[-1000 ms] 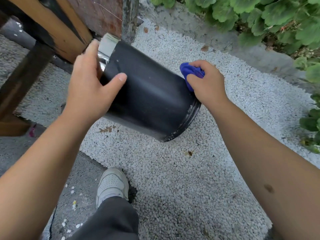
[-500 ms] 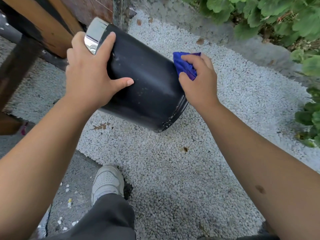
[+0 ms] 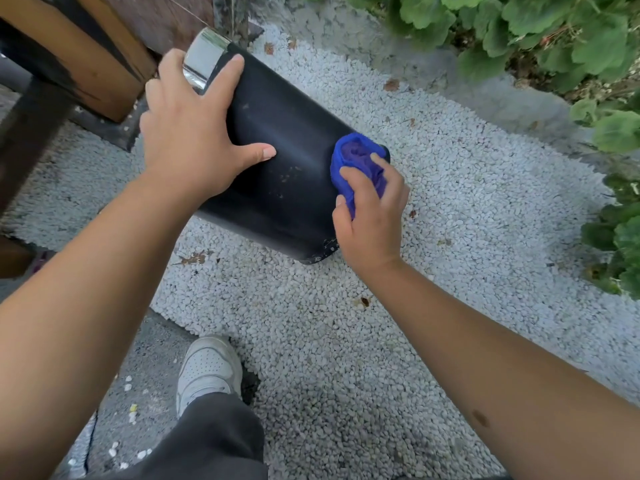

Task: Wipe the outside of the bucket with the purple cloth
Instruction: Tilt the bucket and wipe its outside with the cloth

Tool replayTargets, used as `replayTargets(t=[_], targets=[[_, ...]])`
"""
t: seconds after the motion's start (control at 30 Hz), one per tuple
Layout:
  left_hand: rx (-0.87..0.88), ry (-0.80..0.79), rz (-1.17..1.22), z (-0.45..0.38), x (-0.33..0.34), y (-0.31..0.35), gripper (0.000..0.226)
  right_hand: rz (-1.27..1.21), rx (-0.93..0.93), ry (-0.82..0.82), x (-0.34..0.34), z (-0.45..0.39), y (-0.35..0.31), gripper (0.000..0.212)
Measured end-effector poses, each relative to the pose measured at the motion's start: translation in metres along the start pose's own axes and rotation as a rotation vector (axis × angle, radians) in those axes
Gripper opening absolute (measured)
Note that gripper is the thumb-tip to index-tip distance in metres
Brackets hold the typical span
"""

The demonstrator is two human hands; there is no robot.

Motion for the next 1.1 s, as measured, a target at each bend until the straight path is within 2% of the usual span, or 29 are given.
replayTargets(t=[0.17,0.27,0.33,0.37,0.4,0.47,0.53,0.7,0.9,0.97,1.07,1.1], targets=[[-0.005,-0.024,0.02,-0.001,0.003,-0.006,0.096,0.088,-0.157,-0.062,0.02,0.033,-0.007,0.04],[0.064,0.01,0.113,0.0,-0.001,-0.007,0.097,0.13,-0.233,-0.111,0.028,0.048,-0.008,0.048],[0.069,0.041,0.303,0.0,-0.003,-0.021,0.096,0.125,-0.219,-0.111,0.027,0.045,-0.005,0.047],[0.006,0.042,0.392,0.0,-0.001,-0.036,0.091,0.121,-0.215,-0.118,0.026,0.042,-0.004,0.048],[-0.088,0.016,0.437,0.002,0.005,-0.053,0.08,0.114,-0.211,-0.132,0.026,0.038,-0.004,0.048],[-0.225,-0.138,0.41,0.015,0.027,-0.076,0.057,0.081,-0.169,-0.142,0.026,0.028,-0.003,0.047],[-0.215,-0.235,0.435,0.031,0.043,-0.082,0.045,0.035,-0.093,-0.128,0.025,0.015,-0.002,0.044],[-0.094,-0.155,0.47,0.028,0.025,-0.064,0.038,-0.091,0.052,-0.085,0.011,-0.019,0.007,0.04],[0.135,-0.032,0.478,0.018,-0.032,-0.025,0.053,-0.293,0.232,-0.021,-0.016,-0.046,0.031,0.039],[0.213,-0.112,0.454,0.021,-0.032,-0.023,0.066,-0.334,0.312,-0.032,-0.015,-0.047,0.043,0.04],[0.308,-0.261,0.306,0.045,-0.001,-0.019,0.095,-0.293,0.415,-0.155,-0.002,-0.036,0.066,0.042],[0.327,-0.269,0.304,0.055,0.01,-0.018,0.101,-0.283,0.421,-0.179,0.002,-0.033,0.07,0.042]])
Point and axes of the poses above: each hand's wrist, its own z-axis away from the middle knuckle, its own x-axis out of the palm, y = z × x, the point moved 8 cm from there along -z, towards the middle knuckle, and after that the axes turned 14 degrees about -z, right-handed, at the moved point
